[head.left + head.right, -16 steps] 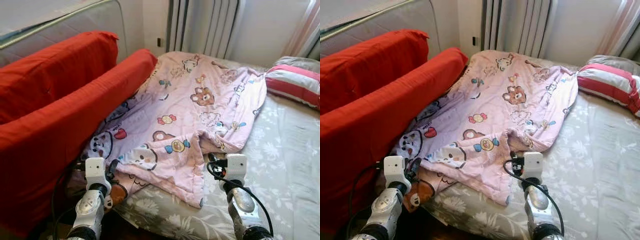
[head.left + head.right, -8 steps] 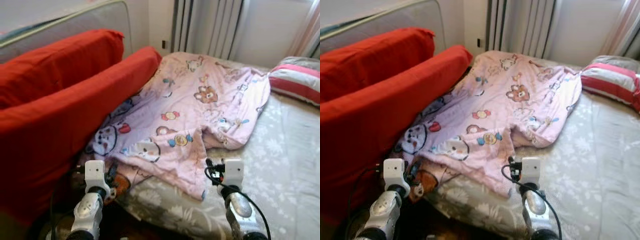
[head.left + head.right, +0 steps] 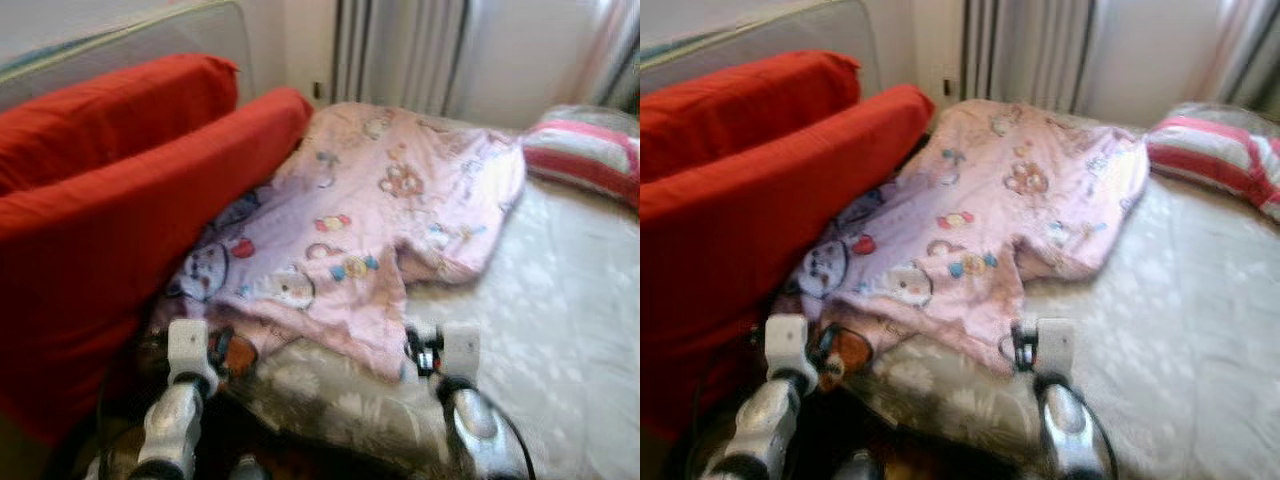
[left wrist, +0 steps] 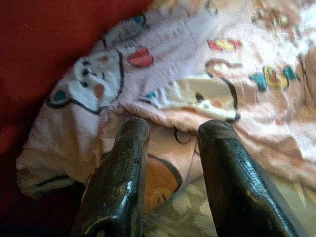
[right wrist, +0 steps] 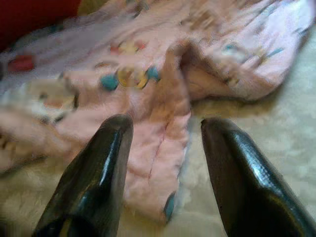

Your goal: Clean up the room

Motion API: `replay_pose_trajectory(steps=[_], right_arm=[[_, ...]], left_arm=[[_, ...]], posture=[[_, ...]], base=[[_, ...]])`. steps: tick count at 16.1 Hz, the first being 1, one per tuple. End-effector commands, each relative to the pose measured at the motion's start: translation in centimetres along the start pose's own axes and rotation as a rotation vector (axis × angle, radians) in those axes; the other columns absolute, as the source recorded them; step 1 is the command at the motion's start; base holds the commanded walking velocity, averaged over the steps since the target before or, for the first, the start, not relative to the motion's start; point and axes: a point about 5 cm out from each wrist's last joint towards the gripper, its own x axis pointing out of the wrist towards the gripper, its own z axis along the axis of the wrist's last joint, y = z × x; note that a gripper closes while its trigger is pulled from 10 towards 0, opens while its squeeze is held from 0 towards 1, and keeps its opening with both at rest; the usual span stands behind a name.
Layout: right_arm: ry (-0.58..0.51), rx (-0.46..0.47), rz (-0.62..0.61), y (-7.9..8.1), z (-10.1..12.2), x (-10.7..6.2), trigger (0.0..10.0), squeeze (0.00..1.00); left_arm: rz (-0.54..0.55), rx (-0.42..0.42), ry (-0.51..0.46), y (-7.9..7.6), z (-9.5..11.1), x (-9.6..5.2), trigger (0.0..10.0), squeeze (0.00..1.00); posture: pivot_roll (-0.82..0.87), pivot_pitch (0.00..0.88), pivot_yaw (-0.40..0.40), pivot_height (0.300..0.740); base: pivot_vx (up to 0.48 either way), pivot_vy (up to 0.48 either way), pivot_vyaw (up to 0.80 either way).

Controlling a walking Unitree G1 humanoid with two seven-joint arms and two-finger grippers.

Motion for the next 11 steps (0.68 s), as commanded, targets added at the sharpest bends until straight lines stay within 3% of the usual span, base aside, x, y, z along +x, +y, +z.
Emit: replay_pose_trajectory(steps=[1,6,8,11], right_arm=[[0.007,0.004,0.01,0.07,0.09,0.16,10.0,0.0],[0.014,-0.015,0.031,0.45,-0.07,0.1,10.0,0.0],[0.013,-0.025,0.032,0.5,-0.05,0.11,10.0,0.0],[0.032,0.011,0.034,0.54,-0.27,0.11,10.0,0.0]], left_arm=[[0.004,-0.001,0.035,0.16,-0.75,-0.43,10.0,0.0],[-0.003,0.007,0.034,0.23,-0.52,-0.26,10.0,0.0],[-0.013,0.006,0.035,0.03,-0.47,-0.17,10.0,0.0],[-0.03,0.015,0.033,-0.2,-0.38,-0.09,10.0,0.0]], posture=[[0.13,0.031,0.001,0.636],[0.13,0.044,0.006,0.636],[0.13,0.051,0.007,0.636],[0.13,0.059,0.009,0.636]], base=[[0.0,0.0,0.0],[0.0,0.0,0.0],[0.0,0.0,0.8],[0.31,0.0,0.0]])
